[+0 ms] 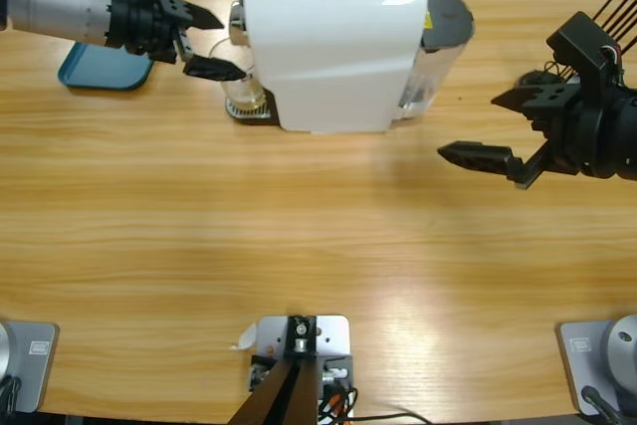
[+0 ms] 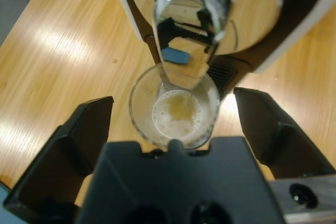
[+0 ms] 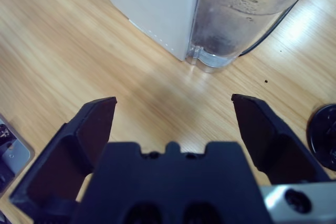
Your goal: Pour coffee
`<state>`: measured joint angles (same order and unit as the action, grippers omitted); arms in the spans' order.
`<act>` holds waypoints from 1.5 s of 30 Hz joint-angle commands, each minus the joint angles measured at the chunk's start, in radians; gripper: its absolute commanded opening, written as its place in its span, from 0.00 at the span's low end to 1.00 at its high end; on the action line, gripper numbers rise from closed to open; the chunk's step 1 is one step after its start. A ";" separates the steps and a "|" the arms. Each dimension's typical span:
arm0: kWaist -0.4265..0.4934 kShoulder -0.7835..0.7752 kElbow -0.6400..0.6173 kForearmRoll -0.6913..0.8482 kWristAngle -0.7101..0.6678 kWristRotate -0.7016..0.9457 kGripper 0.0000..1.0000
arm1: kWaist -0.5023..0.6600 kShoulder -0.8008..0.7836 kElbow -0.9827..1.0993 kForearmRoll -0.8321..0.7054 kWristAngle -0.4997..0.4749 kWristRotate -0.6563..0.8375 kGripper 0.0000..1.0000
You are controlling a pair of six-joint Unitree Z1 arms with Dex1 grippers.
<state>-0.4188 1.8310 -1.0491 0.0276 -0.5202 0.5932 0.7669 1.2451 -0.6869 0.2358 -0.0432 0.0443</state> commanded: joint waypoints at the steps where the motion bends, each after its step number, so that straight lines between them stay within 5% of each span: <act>1: 0.009 0.123 -0.031 -0.011 -0.035 0.035 1.00 | -0.033 0.054 -0.004 -0.005 0.027 0.000 1.00; 28: 0.008 0.165 -0.039 0.020 -0.037 -0.031 0.94 | -0.041 0.086 -0.006 -0.007 0.032 0.000 1.00; 33: 0.008 0.165 -0.029 0.022 -0.021 -0.031 0.53 | -0.041 0.086 -0.006 -0.009 0.032 0.000 1.00; 39: 0.011 0.169 -0.016 0.022 -0.004 -0.051 0.49 | -0.043 0.091 -0.006 -0.020 0.032 0.000 1.00; 45: 0.011 0.167 -0.006 0.022 0.002 -0.070 0.26 | -0.043 0.089 -0.005 -0.020 0.032 0.000 1.00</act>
<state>-0.4188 1.9424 -1.0884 0.0371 -0.5429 0.5488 0.7346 1.3005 -0.6899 0.2297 -0.0247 0.0443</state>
